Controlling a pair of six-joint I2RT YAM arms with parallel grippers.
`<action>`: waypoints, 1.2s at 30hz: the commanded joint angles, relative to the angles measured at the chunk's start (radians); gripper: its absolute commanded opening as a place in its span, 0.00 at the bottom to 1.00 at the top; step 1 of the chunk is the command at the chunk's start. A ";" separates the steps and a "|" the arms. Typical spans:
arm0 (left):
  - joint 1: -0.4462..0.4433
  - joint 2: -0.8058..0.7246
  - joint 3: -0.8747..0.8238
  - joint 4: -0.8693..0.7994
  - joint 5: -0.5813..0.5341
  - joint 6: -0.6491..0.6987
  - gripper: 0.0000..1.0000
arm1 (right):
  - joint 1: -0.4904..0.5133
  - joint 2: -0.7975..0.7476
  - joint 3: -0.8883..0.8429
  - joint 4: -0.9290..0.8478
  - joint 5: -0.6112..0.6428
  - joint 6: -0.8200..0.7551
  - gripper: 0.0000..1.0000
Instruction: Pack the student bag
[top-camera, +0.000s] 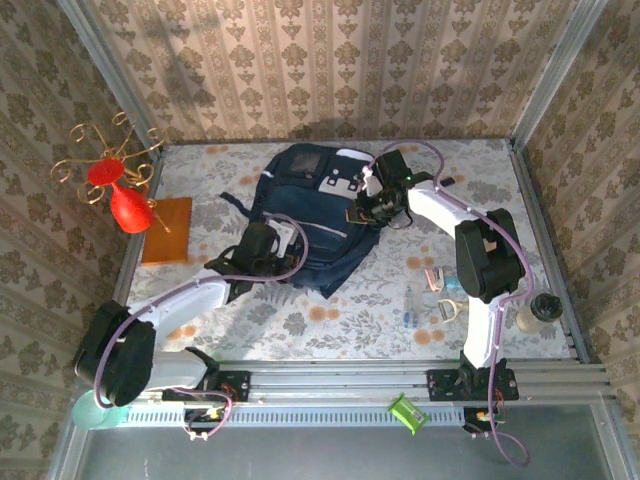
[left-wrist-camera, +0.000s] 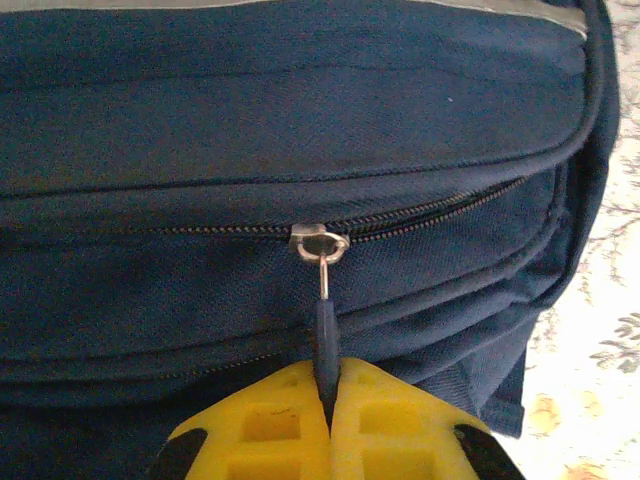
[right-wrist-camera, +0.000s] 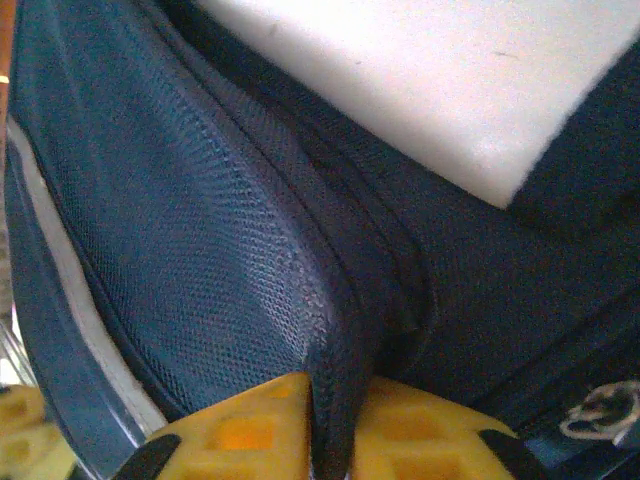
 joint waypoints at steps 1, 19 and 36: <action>-0.037 -0.009 0.001 -0.009 0.010 -0.047 0.00 | -0.004 -0.053 0.010 0.034 0.045 0.010 0.30; -0.104 0.005 -0.015 0.033 -0.023 -0.059 0.00 | 0.142 -0.259 -0.484 0.482 0.164 0.317 0.52; 0.019 -0.068 -0.006 -0.137 -0.221 0.054 0.00 | -0.013 -0.319 -0.482 0.317 0.167 0.138 0.00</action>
